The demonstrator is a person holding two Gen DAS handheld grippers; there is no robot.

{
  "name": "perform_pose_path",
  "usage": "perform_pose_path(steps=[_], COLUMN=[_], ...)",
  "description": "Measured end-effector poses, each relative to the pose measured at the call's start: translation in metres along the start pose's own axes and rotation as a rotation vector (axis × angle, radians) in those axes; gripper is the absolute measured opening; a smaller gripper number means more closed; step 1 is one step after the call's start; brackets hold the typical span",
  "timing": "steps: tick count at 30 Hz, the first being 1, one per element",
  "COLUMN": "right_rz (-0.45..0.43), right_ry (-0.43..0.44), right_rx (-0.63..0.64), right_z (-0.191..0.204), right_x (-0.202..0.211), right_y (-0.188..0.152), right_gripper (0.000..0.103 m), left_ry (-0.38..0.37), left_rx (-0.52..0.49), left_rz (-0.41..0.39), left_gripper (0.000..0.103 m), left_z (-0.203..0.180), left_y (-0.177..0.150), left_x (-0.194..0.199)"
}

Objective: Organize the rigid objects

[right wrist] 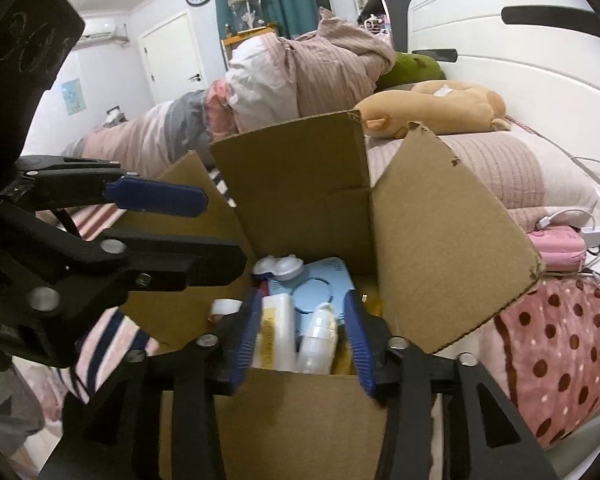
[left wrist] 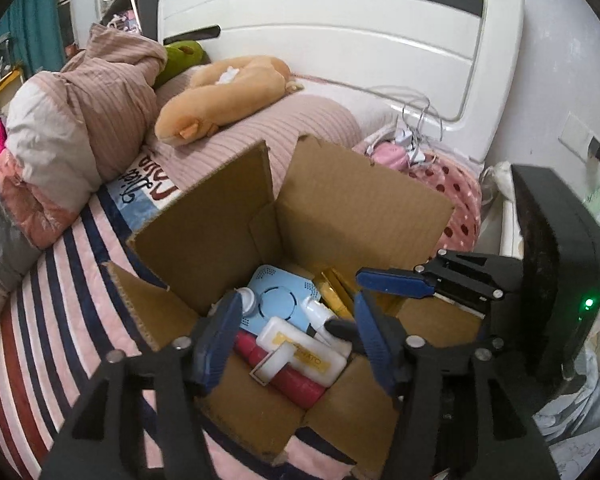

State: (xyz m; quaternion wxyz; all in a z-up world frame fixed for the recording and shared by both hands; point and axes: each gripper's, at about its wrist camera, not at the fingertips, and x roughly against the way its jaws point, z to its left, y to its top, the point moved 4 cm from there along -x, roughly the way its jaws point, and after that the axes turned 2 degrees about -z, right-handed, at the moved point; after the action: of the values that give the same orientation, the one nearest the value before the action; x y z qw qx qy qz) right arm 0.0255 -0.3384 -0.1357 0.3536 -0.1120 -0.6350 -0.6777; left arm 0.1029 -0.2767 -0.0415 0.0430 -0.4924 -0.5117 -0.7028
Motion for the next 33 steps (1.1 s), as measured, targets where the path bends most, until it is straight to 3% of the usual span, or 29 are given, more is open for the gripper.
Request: perform_pose_path(steps=[2,4,8,11,15,18,20,25,33], right_rz=[-0.01,-0.018,-0.041,-0.071,-0.159,-0.269,-0.299,-0.257,-0.213], right_ry=[0.04,0.052,0.063,0.101,0.162,0.241,0.25,0.221,0.233], right_rx=[0.002,0.019,0.085,0.128,0.17,0.193,0.195,0.209,0.2], right_z=[0.004,0.009,0.025,0.036,0.045,0.046,0.045,0.042,0.043], right_x=[0.003,0.006,0.014,0.023,0.042,0.061,0.066,0.053,0.039], right_y=[0.003,0.007,0.017,0.028,0.049,0.062,0.07,0.071,0.063], right_gripper=[0.058,0.06,0.074,0.082,0.101,0.103,0.103,0.103,0.103], left_ry=[0.005,0.021,0.049,0.123,0.216,0.343,0.401,0.444,0.488], left_rx=[0.017,0.05,0.116,0.185,0.278,0.353,0.382,0.481,0.502], left_rz=[-0.027,-0.076,-0.159,-0.241,-0.315,-0.34,-0.352,-0.348,-0.325], left_gripper=[0.066,0.082,0.089,0.102,0.102,0.102,0.102,0.102,0.102], left_z=[0.004,0.011,0.028,0.045,0.062,0.078,0.085,0.107,0.118], left_y=[-0.001,-0.002,-0.009,-0.017,-0.032,-0.047,-0.055,-0.076,-0.085], left_x=[0.011,0.028,0.064,0.099,0.132,0.148,0.154,0.159,0.151])
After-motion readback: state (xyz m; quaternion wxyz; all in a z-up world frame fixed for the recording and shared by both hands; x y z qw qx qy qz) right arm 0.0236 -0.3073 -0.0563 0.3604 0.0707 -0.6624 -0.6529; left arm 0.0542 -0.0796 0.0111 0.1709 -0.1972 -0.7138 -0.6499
